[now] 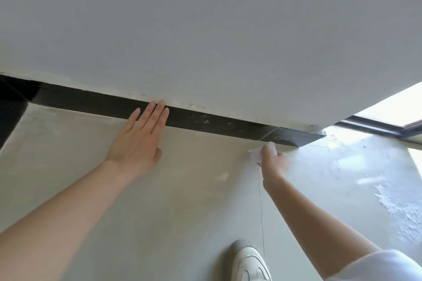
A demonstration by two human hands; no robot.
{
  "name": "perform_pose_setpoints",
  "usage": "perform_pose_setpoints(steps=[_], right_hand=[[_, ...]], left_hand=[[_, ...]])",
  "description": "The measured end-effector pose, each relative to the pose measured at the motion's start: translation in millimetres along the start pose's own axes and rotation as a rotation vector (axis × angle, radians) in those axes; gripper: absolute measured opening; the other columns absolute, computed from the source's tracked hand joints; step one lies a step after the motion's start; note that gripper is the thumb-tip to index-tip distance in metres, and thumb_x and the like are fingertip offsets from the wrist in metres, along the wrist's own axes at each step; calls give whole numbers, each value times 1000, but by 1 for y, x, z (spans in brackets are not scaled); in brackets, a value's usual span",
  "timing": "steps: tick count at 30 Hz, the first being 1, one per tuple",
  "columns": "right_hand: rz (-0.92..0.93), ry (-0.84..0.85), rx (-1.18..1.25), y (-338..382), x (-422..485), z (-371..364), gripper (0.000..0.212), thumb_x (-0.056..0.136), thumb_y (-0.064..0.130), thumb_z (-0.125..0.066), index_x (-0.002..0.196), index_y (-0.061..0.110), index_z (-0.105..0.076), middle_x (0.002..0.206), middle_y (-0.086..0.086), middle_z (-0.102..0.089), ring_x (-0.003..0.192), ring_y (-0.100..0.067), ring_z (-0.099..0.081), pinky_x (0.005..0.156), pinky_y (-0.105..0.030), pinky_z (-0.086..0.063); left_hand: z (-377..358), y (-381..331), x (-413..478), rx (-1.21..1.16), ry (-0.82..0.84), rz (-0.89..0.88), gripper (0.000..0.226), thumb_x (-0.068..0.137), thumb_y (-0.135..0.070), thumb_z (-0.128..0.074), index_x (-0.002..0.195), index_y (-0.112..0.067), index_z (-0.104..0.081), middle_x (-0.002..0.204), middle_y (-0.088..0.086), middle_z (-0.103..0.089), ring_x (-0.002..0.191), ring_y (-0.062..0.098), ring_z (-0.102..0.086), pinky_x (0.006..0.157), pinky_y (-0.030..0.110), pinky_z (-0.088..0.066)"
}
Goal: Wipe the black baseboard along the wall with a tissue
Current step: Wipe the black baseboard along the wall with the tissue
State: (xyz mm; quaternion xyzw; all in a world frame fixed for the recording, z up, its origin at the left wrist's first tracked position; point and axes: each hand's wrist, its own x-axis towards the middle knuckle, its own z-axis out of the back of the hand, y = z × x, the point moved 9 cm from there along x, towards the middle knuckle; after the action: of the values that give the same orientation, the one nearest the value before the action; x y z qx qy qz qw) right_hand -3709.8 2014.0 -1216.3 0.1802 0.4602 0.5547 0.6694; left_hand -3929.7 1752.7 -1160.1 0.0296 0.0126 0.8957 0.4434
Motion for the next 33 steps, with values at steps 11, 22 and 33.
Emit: perform_pose_setpoints(steps=[11,22,33], right_hand=[[-115,-183,-47,-3,93,77,37,85,14,-46,121,9,-54,99,-5,-57,85,-27,-55,69,-31,-44],[233,-192,-378,35,59,31,17,91,7,-44,102,1,-55,102,-20,-64,100,-36,-60,82,-34,-43],[152,-259,-294,29,73,85,22,86,16,-51,78,0,-64,76,-16,-60,88,-34,-62,74,-35,-43]], left_hand=[[3,-44,25,-19,26,-35,83,85,-24,-41,141,-7,18,153,7,21,141,18,19,110,34,23],[-4,-46,30,33,3,25,90,62,-17,-67,142,2,-30,151,16,-25,140,25,-24,116,36,11],[-5,-44,32,-3,5,-6,92,57,-14,-71,138,5,-34,148,17,-33,137,24,-30,117,36,7]])
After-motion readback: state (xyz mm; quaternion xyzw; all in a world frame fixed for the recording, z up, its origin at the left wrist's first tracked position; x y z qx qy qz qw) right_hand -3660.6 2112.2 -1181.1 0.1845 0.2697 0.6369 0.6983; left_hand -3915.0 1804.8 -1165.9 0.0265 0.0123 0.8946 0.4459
